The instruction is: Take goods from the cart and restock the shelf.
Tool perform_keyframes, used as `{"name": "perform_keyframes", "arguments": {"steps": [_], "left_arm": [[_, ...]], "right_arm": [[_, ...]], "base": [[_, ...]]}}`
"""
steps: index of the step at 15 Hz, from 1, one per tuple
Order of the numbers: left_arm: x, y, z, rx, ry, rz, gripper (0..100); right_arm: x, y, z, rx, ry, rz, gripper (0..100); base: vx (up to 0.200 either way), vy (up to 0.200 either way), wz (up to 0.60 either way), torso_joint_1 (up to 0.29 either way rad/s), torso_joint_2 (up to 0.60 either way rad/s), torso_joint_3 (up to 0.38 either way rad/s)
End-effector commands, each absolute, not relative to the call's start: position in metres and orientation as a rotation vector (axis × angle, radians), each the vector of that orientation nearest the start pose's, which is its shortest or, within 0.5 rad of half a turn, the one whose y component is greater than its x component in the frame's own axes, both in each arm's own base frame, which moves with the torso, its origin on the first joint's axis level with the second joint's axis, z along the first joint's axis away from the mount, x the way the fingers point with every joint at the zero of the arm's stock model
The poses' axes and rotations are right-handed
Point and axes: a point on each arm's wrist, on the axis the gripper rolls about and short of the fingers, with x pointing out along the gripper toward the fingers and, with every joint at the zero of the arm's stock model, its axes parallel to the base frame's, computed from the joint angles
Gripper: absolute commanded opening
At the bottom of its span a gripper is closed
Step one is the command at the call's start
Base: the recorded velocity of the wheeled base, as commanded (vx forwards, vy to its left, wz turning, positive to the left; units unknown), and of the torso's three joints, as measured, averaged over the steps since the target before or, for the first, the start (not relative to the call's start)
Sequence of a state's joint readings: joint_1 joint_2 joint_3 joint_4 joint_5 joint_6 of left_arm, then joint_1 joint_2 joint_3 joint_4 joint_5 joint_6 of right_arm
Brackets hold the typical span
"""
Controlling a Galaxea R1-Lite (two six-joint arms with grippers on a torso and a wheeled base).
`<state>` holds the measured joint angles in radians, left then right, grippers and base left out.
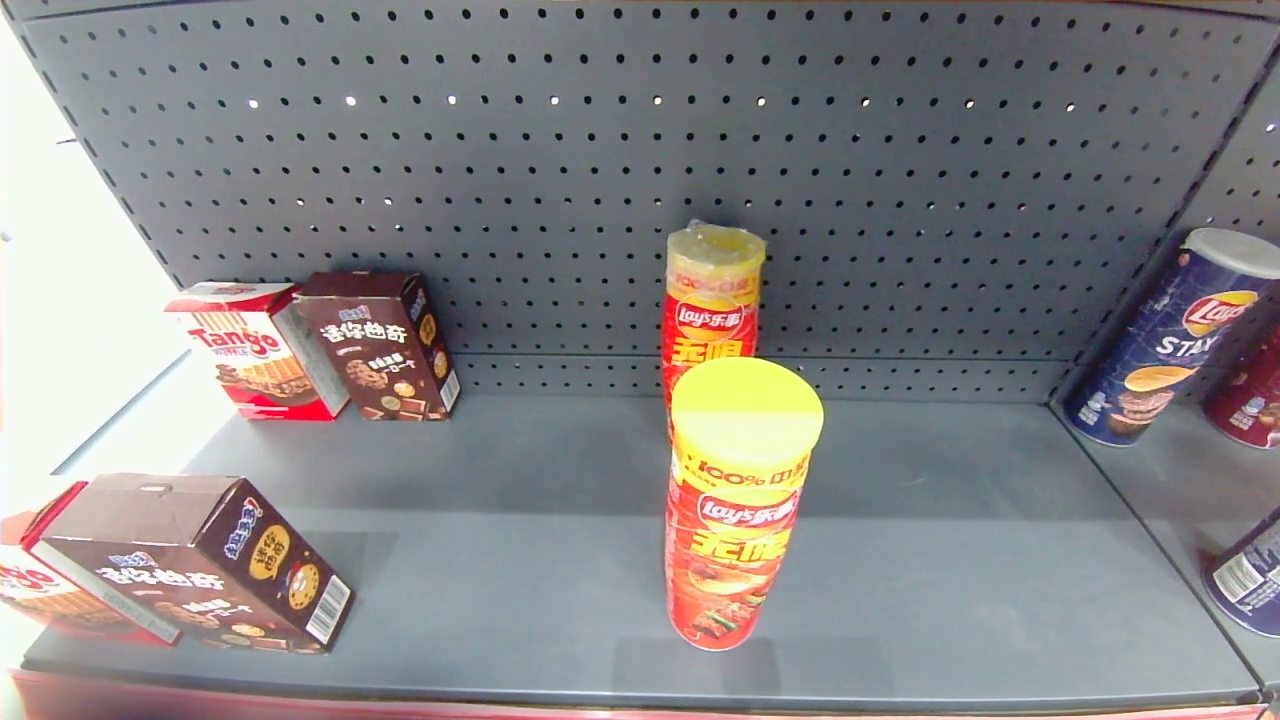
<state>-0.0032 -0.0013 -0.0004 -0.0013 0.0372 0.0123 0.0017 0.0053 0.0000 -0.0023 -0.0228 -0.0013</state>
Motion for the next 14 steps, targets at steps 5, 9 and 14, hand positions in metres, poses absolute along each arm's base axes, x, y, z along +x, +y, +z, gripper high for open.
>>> {"name": "perform_keyframes", "arguments": {"steps": [5,9,14], "left_arm": [[-0.0228,0.0012,0.0755,0.041,0.001,0.046,100],[-0.0229,-0.0005,0.0761,0.022,-0.003,-0.028,100],[-0.0229,-0.0005,0.0759,0.020,-0.002,-0.028,100]], "right_arm": [[-0.0228,-0.0007,0.0758,0.000,-0.003,-0.026,100],[-0.0228,-0.0007,0.0758,0.000,-0.003,-0.026,100],[-0.0228,-0.0007,0.0758,0.000,-0.003,-0.026,100]], "base": [[0.000,0.000,0.00,0.000,0.00,0.000],[0.000,0.000,0.00,0.000,0.00,0.000],[-0.080,0.000,0.00,0.001,0.00,0.001]]}}
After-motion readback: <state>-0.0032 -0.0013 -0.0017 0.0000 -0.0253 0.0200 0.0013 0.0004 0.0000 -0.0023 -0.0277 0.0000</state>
